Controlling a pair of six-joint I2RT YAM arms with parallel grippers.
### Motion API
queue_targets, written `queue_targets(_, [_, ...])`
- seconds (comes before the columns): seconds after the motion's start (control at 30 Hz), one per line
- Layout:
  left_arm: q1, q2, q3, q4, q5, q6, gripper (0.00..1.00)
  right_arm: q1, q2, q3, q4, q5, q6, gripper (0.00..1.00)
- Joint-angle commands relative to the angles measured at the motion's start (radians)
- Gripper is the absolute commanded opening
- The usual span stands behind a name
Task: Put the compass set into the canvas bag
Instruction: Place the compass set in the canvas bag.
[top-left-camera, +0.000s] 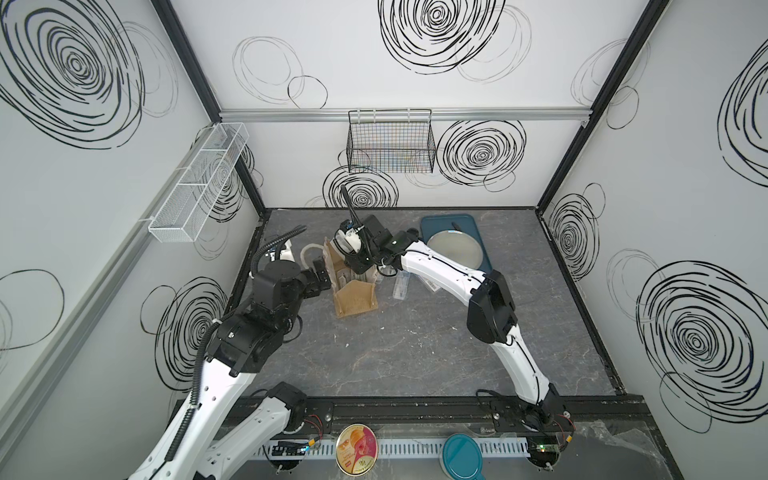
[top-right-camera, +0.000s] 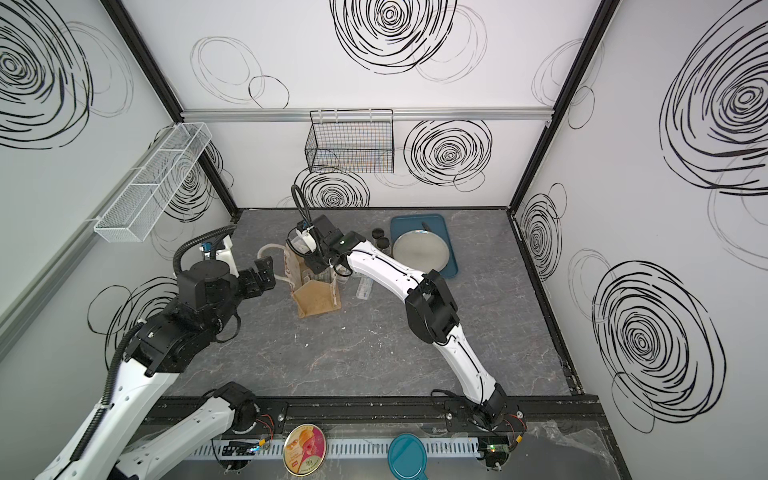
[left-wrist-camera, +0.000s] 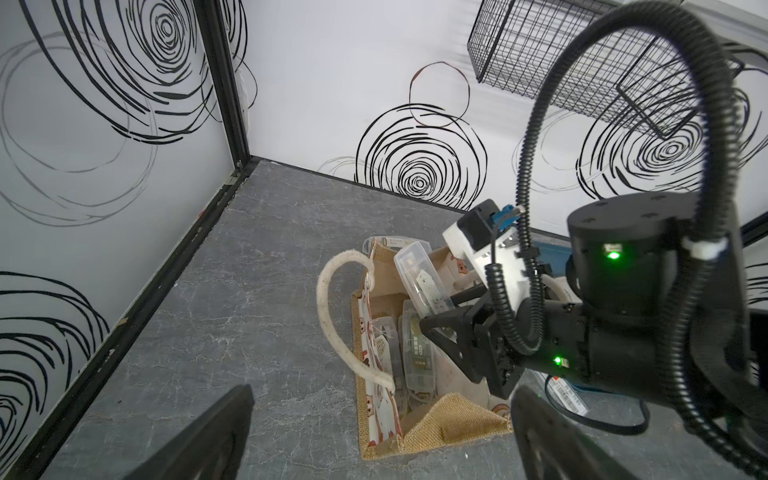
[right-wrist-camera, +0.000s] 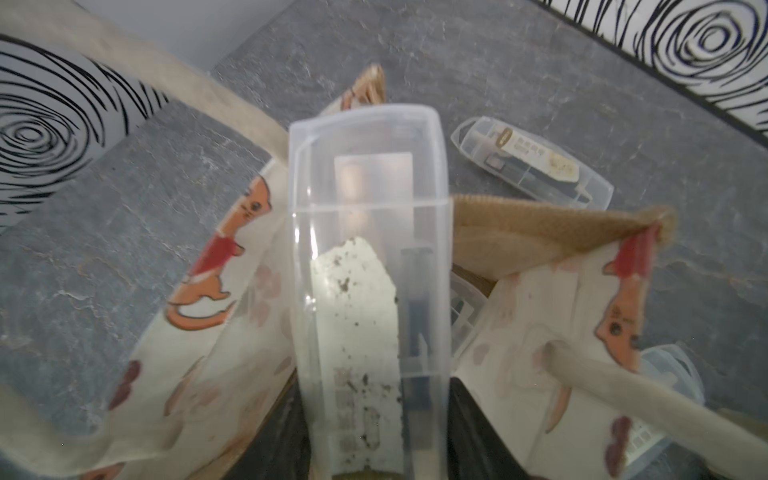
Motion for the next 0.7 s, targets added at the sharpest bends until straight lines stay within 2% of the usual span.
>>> queue_targets(0.0, [-0.007,0.002,-0.015,0.012,-0.021,-0.022,0.99,0.018,0.014,0.002,-0.024,0.023,-0.013,0.46])
queue_targets(0.13, [-0.012,0.001,-0.012,0.005,-0.030,-0.028,0.99,0.022,0.031,0.004,-0.034,0.023,0.032,0.48])
queue_targets(0.33, [-0.015,0.028,0.006,-0.036,-0.035,-0.031,0.99,0.023,0.014,0.051,-0.079,0.034,0.065,0.67])
queue_targets(0.47, [-0.033,0.034,0.020,-0.027,-0.044,-0.027,0.99,0.023,-0.065,0.063,-0.090,0.077,0.068,0.73])
queue_targets(0.67, [-0.048,0.027,0.037,-0.021,-0.044,-0.022,0.99,0.023,-0.239,0.025,-0.085,0.152,0.048,0.76])
